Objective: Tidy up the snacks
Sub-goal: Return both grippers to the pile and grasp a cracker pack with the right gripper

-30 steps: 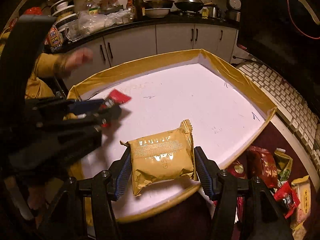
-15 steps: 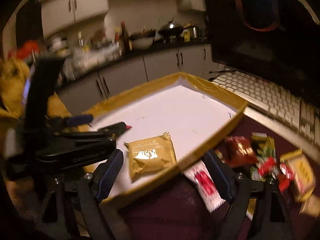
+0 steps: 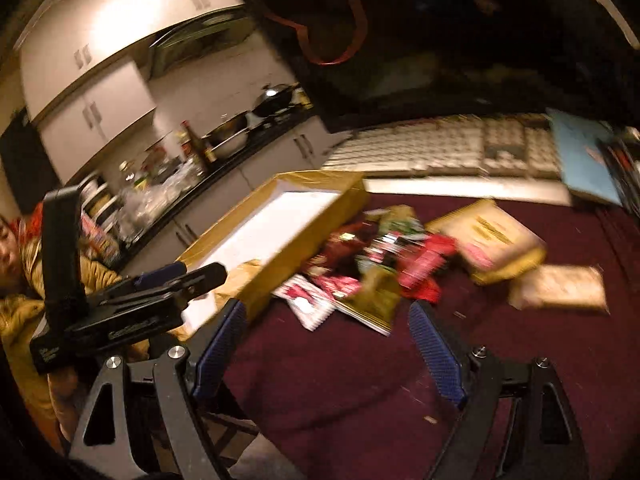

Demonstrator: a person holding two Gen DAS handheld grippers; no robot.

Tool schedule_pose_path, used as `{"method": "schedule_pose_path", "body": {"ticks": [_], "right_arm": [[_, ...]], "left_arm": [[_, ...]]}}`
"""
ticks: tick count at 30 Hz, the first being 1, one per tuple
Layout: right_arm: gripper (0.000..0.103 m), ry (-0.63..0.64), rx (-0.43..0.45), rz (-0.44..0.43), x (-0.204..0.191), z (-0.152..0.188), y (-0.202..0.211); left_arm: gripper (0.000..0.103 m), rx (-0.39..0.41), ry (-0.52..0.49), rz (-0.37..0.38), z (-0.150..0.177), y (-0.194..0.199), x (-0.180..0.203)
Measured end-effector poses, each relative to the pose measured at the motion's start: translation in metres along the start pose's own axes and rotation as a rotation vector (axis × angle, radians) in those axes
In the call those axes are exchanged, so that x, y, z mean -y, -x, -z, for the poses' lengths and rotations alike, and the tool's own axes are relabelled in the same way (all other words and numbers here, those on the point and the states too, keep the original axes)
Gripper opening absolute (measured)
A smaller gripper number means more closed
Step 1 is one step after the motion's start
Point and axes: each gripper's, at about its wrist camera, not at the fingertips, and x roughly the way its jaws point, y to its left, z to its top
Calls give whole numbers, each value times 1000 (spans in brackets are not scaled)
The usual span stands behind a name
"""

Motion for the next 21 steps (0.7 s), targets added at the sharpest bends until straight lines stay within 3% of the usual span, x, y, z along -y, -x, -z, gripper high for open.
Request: {"method": "schedule_pose_path", "body": {"ticks": [9,16,18,21], "right_arm": [[71,-107,0,166,53,5,22],[73,-239,-2,284,108,-20,20],[73,-225,-36,306,117,-33,11],[73,-251,-68,325,135,-48,-5]], "left_arm": [[77,-43,-99,77,1,-18,49],[77,-114,-156,140,-10,-64,76],[74,-137,-156,161,-15,-78,82],[57,-162,-163,140,-16,-90,84]]}}
